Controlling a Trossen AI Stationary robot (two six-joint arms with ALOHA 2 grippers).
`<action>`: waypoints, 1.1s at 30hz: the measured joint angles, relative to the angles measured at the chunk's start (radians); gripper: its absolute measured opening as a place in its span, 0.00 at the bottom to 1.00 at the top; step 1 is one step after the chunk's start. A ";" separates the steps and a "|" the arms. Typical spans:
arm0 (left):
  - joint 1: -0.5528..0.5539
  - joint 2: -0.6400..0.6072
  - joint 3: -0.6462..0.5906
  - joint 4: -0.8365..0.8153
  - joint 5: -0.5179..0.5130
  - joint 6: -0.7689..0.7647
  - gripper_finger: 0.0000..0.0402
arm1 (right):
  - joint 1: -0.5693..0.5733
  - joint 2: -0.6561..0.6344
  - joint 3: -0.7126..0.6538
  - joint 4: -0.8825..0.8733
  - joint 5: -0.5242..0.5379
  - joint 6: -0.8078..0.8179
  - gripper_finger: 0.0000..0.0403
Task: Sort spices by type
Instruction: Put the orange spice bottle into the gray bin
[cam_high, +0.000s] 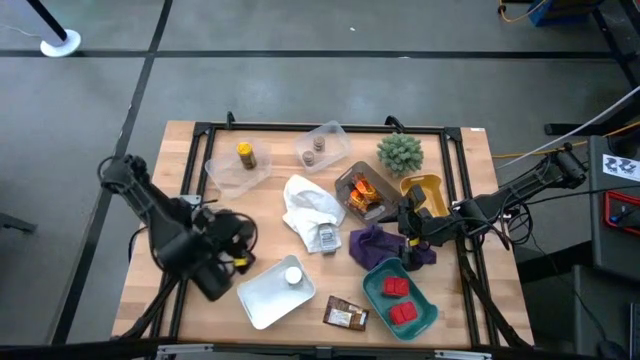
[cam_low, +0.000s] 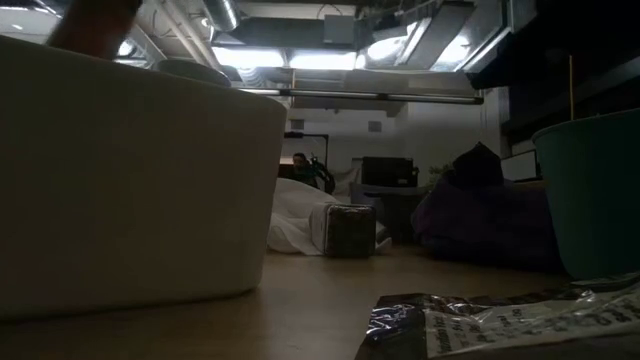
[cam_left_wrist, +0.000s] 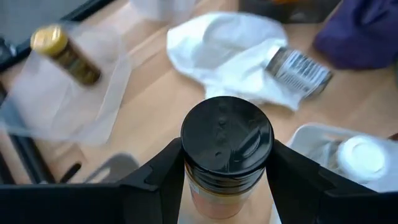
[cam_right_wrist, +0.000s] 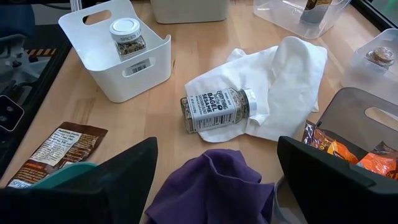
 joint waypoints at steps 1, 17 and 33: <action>-0.022 -0.007 -0.032 0.000 0.000 -0.046 0.44 | 0.000 0.000 0.000 0.000 0.000 0.000 0.82; -0.316 -0.107 -0.275 0.000 0.001 -0.431 0.44 | 0.000 0.000 -0.001 0.003 0.000 0.060 0.82; -0.375 -0.125 -0.455 0.034 0.004 -0.571 0.44 | 0.000 0.000 -0.001 0.003 0.000 0.062 0.82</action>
